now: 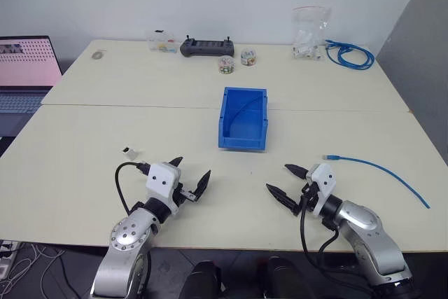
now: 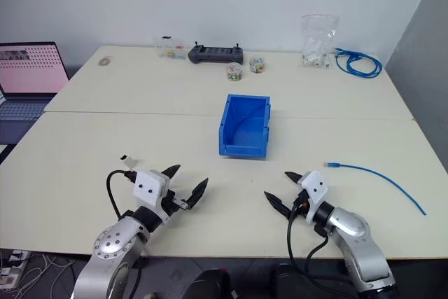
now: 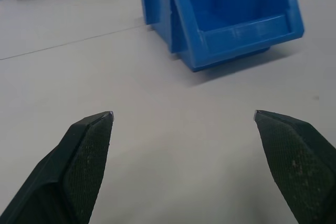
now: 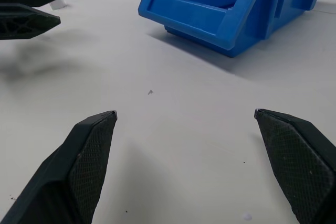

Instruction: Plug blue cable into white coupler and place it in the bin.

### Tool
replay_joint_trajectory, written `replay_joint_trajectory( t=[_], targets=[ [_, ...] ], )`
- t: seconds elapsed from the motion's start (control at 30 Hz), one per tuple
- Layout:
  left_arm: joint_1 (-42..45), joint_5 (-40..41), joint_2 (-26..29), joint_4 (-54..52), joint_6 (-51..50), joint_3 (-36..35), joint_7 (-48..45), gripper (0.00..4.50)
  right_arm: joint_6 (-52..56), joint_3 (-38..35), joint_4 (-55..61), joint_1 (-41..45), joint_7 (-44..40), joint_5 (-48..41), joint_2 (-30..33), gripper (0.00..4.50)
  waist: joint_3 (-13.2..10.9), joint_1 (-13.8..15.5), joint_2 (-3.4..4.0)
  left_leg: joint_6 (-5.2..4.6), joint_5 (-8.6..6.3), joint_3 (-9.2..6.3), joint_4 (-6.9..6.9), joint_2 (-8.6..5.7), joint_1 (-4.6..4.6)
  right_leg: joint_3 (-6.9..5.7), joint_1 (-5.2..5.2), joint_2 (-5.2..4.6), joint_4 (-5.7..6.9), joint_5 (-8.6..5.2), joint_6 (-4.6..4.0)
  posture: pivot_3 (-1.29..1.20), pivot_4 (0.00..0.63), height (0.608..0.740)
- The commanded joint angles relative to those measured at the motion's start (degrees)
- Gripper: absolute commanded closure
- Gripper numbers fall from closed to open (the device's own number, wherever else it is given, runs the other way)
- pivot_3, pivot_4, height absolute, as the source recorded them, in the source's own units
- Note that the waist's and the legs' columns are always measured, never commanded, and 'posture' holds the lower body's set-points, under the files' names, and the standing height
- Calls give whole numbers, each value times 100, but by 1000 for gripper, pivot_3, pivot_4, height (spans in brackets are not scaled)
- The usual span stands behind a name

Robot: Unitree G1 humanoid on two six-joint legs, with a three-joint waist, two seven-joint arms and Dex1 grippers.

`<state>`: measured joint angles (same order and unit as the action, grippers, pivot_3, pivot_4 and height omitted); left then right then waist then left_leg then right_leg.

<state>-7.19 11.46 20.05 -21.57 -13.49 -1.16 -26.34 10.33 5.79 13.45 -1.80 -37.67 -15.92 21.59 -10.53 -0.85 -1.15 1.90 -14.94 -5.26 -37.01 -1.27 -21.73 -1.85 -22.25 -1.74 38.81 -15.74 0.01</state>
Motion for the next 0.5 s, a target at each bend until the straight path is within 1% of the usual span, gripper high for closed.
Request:
replay_joint_trajectory(
  t=[0.03, 0.13, 0.23, 0.37, 0.43, 0.5],
  targets=[
    [196, 350, 88, -101, -10, -1, -364, 0, -36, -127, 476, -35, -49, -176, 49, 40, 0, 1, 0, 0, 0, 0, 0, 0, 0, 0, 0, 0, 0, 0, 0, 0, 150, 740],
    [816, 682, 370, -385, -404, 390, -1014, 0, 465, -730, 1133, -61, -44, -620, 472, 40, -4, 47, 5, 0, 0, -1, -1, -1, -5, -1, -2, 0, -2, 0, 0, 0, 150, 740],
    [1289, 767, 539, -434, -737, 637, -1262, 0, 934, -1235, 1289, -64, -210, -912, 1031, 40, -4, 84, 5, 0, 0, 4, -3, -3, -7, 0, 1, 1, -9, 1, 1, 0, 150, 740],
    [1835, 991, 735, -494, -1163, 885, -1636, 0, 1464, -1688, 750, 98, -698, -953, 2080, 40, -3, 69, 4, -1, -1, 26, 1, -3, -7, 4, 3, 3, -22, 2, 4, 0, 150, 740],
    [2048, 1015, 783, -499, -1292, 985, -1721, 0, 1454, -1622, 226, 273, -1044, -720, 2605, 40, -4, 60, 2, -2, -1, 43, 2, 1, -5, 11, 1, 4, -20, 2, 4, 0, 150, 740],
    [2214, 965, 844, -469, -1356, 1113, -1832, 0, 1352, -1466, -413, 565, -1363, -529, 2957, 40, -5, 50, 1, -2, -1, 52, 1, 4, 0, 15, 2, 9, -19, 2, 4, 0, 150, 740]
  ],
)
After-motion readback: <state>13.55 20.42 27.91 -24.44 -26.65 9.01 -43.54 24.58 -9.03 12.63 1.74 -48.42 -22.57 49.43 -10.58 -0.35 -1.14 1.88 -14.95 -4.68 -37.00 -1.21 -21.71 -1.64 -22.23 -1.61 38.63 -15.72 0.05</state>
